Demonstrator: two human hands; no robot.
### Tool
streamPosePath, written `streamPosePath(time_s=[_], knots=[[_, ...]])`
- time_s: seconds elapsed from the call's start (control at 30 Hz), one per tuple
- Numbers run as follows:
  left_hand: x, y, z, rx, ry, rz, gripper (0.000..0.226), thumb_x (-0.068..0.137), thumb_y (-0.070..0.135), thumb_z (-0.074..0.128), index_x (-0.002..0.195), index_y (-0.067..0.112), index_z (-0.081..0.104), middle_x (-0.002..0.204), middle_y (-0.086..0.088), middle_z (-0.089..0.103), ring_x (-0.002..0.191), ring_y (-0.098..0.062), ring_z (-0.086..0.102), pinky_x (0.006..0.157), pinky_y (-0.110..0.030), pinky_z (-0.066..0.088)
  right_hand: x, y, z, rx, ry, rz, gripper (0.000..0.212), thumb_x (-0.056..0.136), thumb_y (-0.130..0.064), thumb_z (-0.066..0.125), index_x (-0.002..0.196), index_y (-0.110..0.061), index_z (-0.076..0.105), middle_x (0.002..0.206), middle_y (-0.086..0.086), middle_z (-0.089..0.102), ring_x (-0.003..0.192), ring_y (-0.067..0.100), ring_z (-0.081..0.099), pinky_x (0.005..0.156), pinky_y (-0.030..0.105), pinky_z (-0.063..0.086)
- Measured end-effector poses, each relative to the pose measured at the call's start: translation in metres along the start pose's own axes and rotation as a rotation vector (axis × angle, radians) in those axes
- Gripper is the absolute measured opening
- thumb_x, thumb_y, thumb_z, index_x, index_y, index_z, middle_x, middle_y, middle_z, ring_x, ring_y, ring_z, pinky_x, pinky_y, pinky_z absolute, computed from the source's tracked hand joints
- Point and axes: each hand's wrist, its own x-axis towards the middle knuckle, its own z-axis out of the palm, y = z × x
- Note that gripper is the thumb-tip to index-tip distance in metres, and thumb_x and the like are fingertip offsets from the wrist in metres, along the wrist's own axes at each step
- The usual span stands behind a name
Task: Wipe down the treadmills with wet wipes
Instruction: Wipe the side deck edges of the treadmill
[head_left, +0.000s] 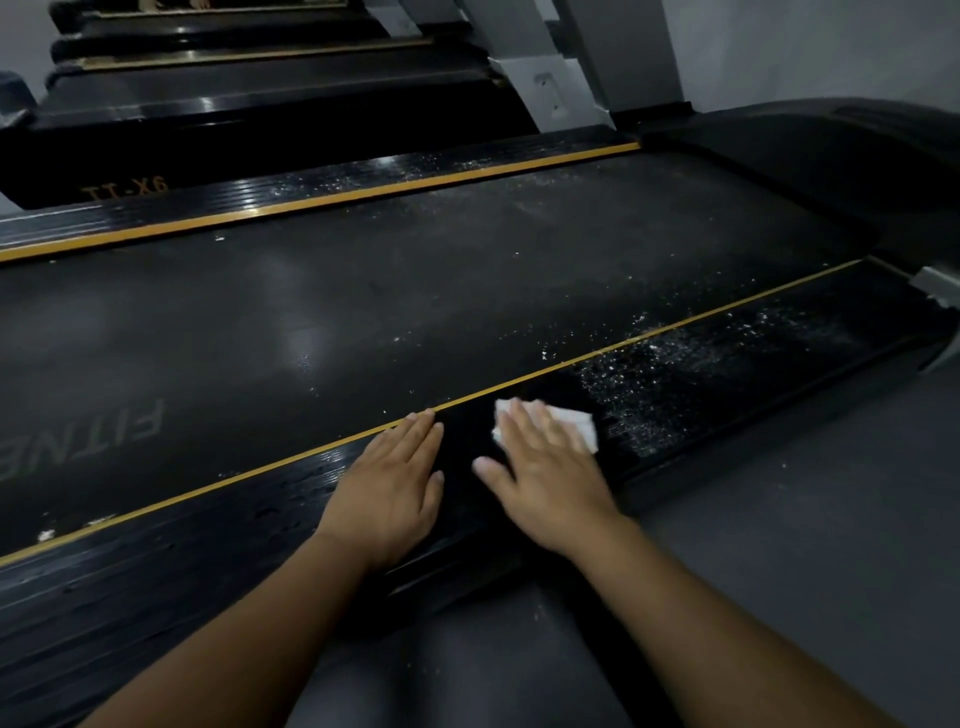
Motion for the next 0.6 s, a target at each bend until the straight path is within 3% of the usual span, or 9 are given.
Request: streamPosePath(time_s=[0.1,0.17,0.27,0.33,0.4,0.5,0.53,0.6], knots=[[0.004,0.000,-0.001,-0.023,-0.003,0.023,0.082,0.092,0.054,0.007,0.158,0.012,0.031,0.167,-0.002,0.018,0.155,-0.018,0.016,0.120,-0.026,0.000,-0.033,-0.025,0.018,0.025,0.074,-0.216,0.077,0.099,-0.067,0.012,0.157,-0.021,0.032,0.164,-0.004,0.029,0.153,0.016,0.019,0.122,0.038,0.011],[0.008,0.002,-0.001,-0.030,-0.017,0.043,0.085,0.089,0.055,0.004,0.159,0.013,0.027,0.168,0.000,0.013,0.156,-0.015,0.010,0.118,-0.022,-0.005,-0.046,-0.011,0.020,0.067,0.094,-0.266,0.059,0.104,-0.054,0.026,0.150,-0.022,0.045,0.158,-0.004,0.040,0.149,0.016,0.031,0.120,0.034,0.016],[0.014,0.007,0.001,-0.034,0.010,0.052,0.082,0.091,0.052,0.008,0.158,0.012,0.032,0.167,-0.003,0.020,0.155,-0.019,0.016,0.119,-0.024,-0.002,-0.026,0.010,0.003,0.176,0.102,-0.234,0.040,0.097,-0.024,0.044,0.131,-0.025,0.067,0.151,0.004,0.050,0.143,0.025,0.040,0.115,0.043,0.036],[0.015,0.008,0.002,-0.031,0.009,0.046,0.081,0.091,0.052,0.008,0.158,0.013,0.031,0.167,-0.002,0.019,0.155,-0.018,0.016,0.119,-0.025,-0.001,-0.011,0.010,-0.009,0.138,0.125,-0.235,0.037,0.091,-0.011,0.054,0.116,-0.028,0.075,0.147,0.005,0.051,0.140,0.029,0.041,0.112,0.046,0.038],[0.016,0.009,0.001,-0.036,0.011,0.040,0.083,0.090,0.053,0.006,0.160,0.014,0.028,0.168,-0.001,0.017,0.155,-0.016,0.012,0.119,-0.023,-0.004,-0.007,0.007,-0.014,0.003,0.168,-0.225,0.037,0.084,-0.006,0.067,0.111,-0.030,0.075,0.140,0.003,0.054,0.133,0.029,0.045,0.109,0.047,0.040],[0.016,0.010,-0.001,-0.023,0.014,0.034,0.086,0.087,0.055,0.000,0.162,0.018,0.020,0.169,0.003,0.009,0.156,-0.012,0.005,0.116,-0.020,-0.010,-0.013,0.005,-0.014,-0.031,0.269,-0.091,0.046,0.076,0.001,0.069,0.117,-0.022,0.068,0.128,0.004,0.057,0.115,0.029,0.056,0.087,0.041,0.051],[0.017,0.010,-0.001,-0.023,0.013,0.033,0.086,0.086,0.055,-0.001,0.162,0.019,0.019,0.169,0.004,0.008,0.156,-0.011,0.004,0.117,-0.020,-0.011,-0.012,0.002,-0.012,-0.047,0.265,-0.037,0.043,0.083,-0.001,0.063,0.121,-0.018,0.065,0.135,0.007,0.054,0.120,0.031,0.054,0.087,0.040,0.050],[0.017,0.010,0.001,-0.022,0.014,0.036,0.084,0.088,0.054,0.000,0.161,0.018,0.021,0.169,0.003,0.010,0.156,-0.012,0.006,0.118,-0.021,-0.008,-0.003,-0.006,-0.008,-0.009,0.162,0.107,0.039,0.099,-0.016,0.046,0.137,-0.016,0.054,0.157,0.013,0.037,0.143,0.033,0.034,0.105,0.041,0.040]])
